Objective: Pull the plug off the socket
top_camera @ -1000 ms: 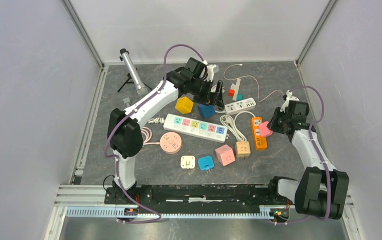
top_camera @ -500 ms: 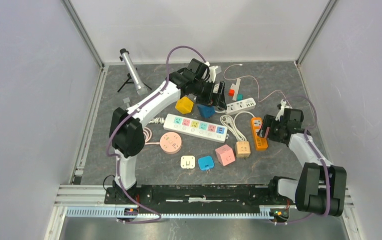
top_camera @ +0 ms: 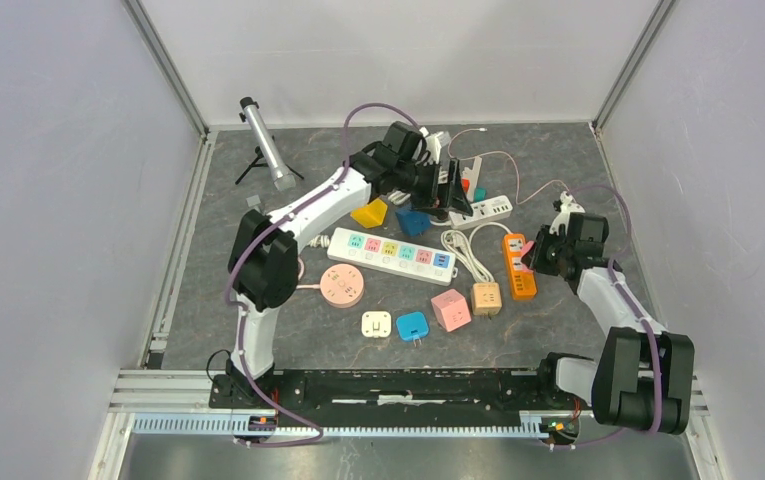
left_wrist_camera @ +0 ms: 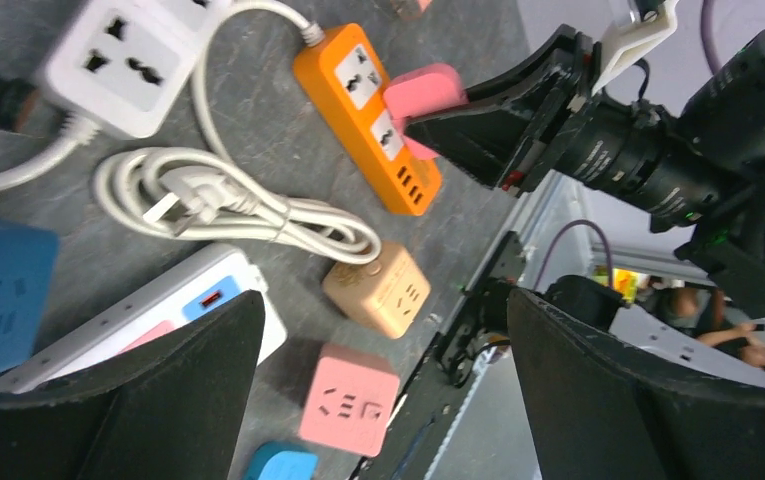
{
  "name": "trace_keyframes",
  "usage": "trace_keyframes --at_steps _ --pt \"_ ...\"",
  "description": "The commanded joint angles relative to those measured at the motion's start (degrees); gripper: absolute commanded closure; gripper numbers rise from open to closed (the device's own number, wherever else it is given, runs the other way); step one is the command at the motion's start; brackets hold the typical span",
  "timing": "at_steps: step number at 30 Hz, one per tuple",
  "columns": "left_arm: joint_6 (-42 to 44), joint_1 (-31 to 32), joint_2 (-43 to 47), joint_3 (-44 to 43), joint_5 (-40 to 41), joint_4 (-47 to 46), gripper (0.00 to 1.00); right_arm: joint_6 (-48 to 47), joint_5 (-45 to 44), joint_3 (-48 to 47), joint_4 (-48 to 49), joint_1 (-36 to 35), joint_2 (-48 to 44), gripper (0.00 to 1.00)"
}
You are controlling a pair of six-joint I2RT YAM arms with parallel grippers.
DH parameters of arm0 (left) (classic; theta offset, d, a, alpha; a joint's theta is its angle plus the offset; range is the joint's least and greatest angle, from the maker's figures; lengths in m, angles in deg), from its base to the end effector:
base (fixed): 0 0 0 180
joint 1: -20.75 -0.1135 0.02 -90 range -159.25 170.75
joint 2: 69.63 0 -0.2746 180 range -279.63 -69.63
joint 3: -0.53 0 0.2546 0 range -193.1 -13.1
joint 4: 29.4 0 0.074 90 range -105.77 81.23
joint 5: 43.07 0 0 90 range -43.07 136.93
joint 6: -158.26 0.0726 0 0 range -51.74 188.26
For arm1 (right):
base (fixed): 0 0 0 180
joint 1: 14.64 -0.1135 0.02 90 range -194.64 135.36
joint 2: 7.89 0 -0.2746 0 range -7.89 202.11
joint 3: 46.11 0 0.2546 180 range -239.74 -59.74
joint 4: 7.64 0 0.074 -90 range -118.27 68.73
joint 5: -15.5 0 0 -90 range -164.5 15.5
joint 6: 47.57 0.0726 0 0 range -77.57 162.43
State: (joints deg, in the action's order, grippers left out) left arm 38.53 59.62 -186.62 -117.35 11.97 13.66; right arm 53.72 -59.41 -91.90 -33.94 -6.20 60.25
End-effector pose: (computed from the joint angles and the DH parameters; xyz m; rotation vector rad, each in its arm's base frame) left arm 0.3617 -0.3450 0.2725 0.5439 2.4491 -1.2673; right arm 0.2485 -0.0178 0.1634 0.2937 2.3912 0.3412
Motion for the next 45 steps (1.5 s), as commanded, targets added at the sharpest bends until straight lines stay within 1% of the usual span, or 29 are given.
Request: trace_keyframes --at_steps 1,3,4,10,12,13,16,20,22,23,25,29,34,39,45 --pt "-11.29 2.13 -1.9 3.99 -3.65 -13.43 0.0 -0.39 -1.48 0.52 3.13 -1.59 -0.11 0.85" --pt "-14.28 3.32 -2.29 6.4 -3.43 -18.85 0.0 0.0 -2.43 0.31 2.64 -2.24 -0.35 0.88" --pt "-15.07 3.82 -2.61 6.68 -3.65 -20.02 0.0 0.31 -2.44 0.17 2.25 -2.37 -0.49 0.89" --pt "-16.55 7.62 -5.11 5.81 2.45 -20.91 0.01 2.53 -3.57 1.22 1.5 -2.91 -1.83 0.95" --pt "-18.24 8.72 -7.42 4.43 2.95 -22.26 0.12 2.91 -5.31 1.37 1.06 -2.91 -1.98 0.98" --pt "-18.75 9.36 -8.91 3.66 3.06 -22.67 0.16 3.17 -5.9 1.61 1.24 -2.91 -2.12 1.0" --pt "-21.1 10.79 -12.15 2.38 4.36 -22.4 0.27 4.34 -5.53 1.57 1.67 -2.91 -2.11 1.0" --pt "-21.91 11.96 -14.82 0.84 7.12 -22.68 0.37 3.85 -6.25 0.22 1.05 -2.91 -1.57 1.0" --pt "-22.95 12.31 -17.04 -2.83 9.36 -19.86 0.4 4.0 -6.83 -0.81 -0.7 -2.95 -1.2 1.0" --pt "-23.99 12.51 -18.42 -4.39 9.73 -18.92 0.41 3.85 -5.41 -0.97 -0.62 -3.04 -1.33 1.0" --pt "-25.22 13.16 -20.47 -7.35 10.14 -18.89 0.44 3.8 -4.76 -0.93 -0.35 -3.71 -1.51 1.0" --pt "-25.28 14.67 -24.3 -11.65 12.9 -15.39 0.49 2.55 -4.38 -1.31 -1.82 -4.38 0.02 1.0" --pt "-25.19 15.95 -27.33 -12.59 15.21 -13.34 0.59 0.2 -5.6 -3.07 -4.53 -4.4 -0.38 1.0" --pt "-22.02 16.74 -28.23 -12.75 18.13 -9.87 0.62 -0.3 -5.69 -3.53 -4.79 -4.4 -1.61 1.0" --pt "-21.91 17.46 -29.43 -12.67 19.32 -7.22 0.7 -0.21 -4.32 -2.64 -4.11 -4.4 -2.04 1.0"
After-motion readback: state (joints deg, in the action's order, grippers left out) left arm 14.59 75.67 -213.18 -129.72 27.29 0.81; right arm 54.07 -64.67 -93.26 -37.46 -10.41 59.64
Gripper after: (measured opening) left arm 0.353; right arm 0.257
